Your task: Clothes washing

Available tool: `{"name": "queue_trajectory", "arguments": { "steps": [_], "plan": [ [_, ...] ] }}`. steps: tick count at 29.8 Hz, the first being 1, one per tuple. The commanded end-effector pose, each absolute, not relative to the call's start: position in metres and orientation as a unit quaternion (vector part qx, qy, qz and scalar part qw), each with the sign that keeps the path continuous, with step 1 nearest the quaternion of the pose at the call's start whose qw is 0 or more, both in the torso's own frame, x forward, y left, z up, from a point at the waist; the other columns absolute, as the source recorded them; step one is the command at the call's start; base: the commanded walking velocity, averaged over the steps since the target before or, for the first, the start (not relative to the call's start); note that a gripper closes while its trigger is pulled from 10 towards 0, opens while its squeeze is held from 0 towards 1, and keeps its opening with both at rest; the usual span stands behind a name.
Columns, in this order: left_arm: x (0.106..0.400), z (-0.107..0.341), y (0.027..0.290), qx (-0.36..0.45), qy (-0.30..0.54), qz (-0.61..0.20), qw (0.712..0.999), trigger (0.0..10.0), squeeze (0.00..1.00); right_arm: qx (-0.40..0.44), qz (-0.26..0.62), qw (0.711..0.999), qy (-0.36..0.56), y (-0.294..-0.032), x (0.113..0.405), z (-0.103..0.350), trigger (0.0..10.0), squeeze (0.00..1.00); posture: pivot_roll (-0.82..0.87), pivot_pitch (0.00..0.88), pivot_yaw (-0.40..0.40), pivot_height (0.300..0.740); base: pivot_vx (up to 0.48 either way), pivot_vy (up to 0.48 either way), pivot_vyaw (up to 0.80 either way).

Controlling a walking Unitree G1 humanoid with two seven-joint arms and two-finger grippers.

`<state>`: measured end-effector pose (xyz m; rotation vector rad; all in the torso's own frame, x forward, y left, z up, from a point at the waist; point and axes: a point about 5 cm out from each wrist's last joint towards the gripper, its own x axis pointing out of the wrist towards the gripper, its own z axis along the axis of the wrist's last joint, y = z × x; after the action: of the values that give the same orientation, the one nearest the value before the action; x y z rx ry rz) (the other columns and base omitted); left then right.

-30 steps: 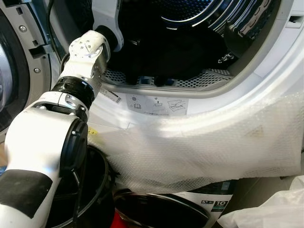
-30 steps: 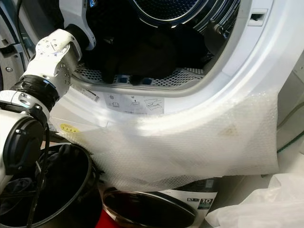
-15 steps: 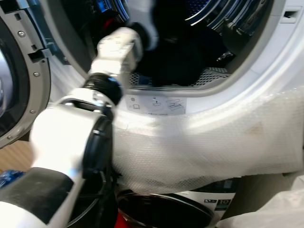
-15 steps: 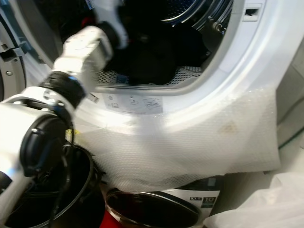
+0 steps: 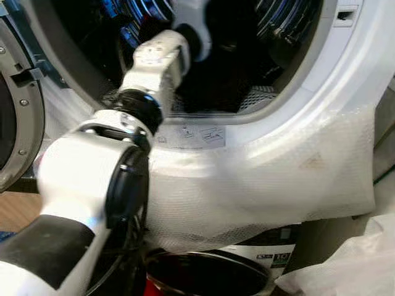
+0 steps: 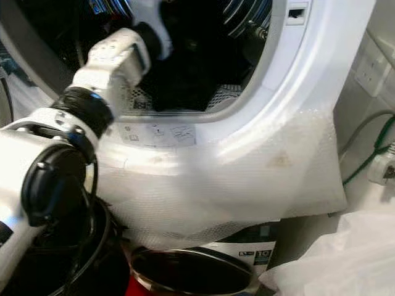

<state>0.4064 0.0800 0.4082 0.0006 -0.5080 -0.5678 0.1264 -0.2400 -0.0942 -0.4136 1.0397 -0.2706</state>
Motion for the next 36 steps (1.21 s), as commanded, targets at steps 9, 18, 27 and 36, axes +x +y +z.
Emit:
{"name": "queue_trajectory", "arguments": {
  "steps": [9,18,27,36],
  "plan": [
    [0.413,0.401,0.1,0.09,-0.203,-0.232,0.947,10.0,1.0,-0.192,-0.106,0.846,0.486,-0.226,0.143,-0.093,10.0,0.0,0.04,0.0,0.097,0.74,0.0,0.0,0.0],
    [0.411,0.404,0.094,0.147,-0.194,-0.238,0.94,10.0,1.0,-0.188,-0.089,0.853,0.479,-0.214,0.156,-0.091,10.0,0.0,0.05,0.0,0.089,0.74,0.0,0.0,0.0],
    [0.402,0.424,0.084,0.189,-0.204,-0.294,0.914,10.0,1.0,-0.188,-0.084,0.851,0.483,-0.21,0.157,-0.091,10.0,0.0,0.08,0.0,0.086,0.74,0.0,0.0,0.0],
    [0.388,0.431,0.084,0.204,-0.213,-0.422,0.857,10.0,1.0,-0.181,-0.077,0.85,0.489,-0.202,0.152,-0.095,10.0,0.0,0.1,0.0,0.096,0.74,0.0,0.0,0.0]
  ]
}}
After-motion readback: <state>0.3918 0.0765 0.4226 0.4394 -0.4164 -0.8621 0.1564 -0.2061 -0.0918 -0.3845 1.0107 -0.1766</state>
